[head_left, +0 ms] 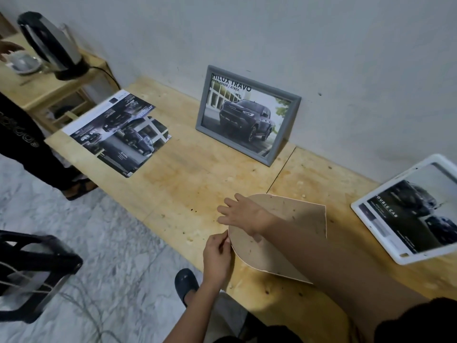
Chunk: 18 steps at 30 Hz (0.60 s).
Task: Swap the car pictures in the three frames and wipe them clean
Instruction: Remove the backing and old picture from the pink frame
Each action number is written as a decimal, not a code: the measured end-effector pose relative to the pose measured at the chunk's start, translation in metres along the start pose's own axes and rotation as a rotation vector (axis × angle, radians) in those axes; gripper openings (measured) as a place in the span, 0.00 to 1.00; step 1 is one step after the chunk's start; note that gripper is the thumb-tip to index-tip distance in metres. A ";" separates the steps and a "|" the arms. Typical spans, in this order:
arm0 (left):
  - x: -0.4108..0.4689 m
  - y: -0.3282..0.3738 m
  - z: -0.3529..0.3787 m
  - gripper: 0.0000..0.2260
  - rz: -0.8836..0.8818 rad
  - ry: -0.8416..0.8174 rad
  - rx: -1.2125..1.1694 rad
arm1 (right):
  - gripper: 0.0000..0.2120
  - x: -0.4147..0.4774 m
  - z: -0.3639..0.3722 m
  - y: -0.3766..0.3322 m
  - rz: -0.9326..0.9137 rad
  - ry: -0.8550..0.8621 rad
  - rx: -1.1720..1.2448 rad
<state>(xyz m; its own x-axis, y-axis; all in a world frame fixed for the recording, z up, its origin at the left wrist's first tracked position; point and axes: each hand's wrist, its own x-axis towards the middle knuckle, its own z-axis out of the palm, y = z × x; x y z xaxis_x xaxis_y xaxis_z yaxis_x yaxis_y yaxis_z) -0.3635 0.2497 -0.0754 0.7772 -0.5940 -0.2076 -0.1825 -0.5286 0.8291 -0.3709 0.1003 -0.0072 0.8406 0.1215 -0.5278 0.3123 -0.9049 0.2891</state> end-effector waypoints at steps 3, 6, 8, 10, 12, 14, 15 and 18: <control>0.003 -0.001 0.000 0.10 -0.008 -0.005 -0.005 | 0.49 0.000 0.000 0.001 -0.021 0.007 -0.030; 0.006 -0.002 -0.003 0.09 -0.022 -0.009 -0.031 | 0.48 0.000 -0.002 0.005 -0.054 0.027 -0.044; 0.008 -0.004 -0.004 0.09 -0.029 -0.025 -0.044 | 0.47 -0.001 -0.003 0.009 -0.092 0.011 0.002; 0.009 -0.007 -0.005 0.09 -0.041 -0.047 -0.049 | 0.46 -0.002 -0.006 0.012 -0.116 -0.022 0.085; 0.012 -0.010 -0.006 0.09 -0.051 -0.065 -0.055 | 0.42 -0.003 -0.009 0.015 -0.134 -0.052 0.165; 0.013 -0.011 -0.008 0.10 -0.055 -0.082 -0.059 | 0.37 -0.004 -0.013 0.017 -0.144 -0.079 0.193; 0.014 -0.011 -0.008 0.09 -0.058 -0.090 -0.067 | 0.34 -0.004 -0.014 0.018 -0.146 -0.089 0.188; 0.017 -0.008 -0.009 0.09 -0.061 -0.104 -0.092 | 0.28 -0.003 -0.017 0.022 -0.146 -0.105 0.189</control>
<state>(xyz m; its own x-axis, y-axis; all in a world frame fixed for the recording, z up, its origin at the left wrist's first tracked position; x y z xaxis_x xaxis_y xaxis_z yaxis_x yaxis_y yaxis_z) -0.3436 0.2492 -0.0806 0.7178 -0.6247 -0.3075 -0.0775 -0.5106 0.8563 -0.3590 0.0873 0.0138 0.7393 0.2220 -0.6357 0.3304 -0.9422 0.0552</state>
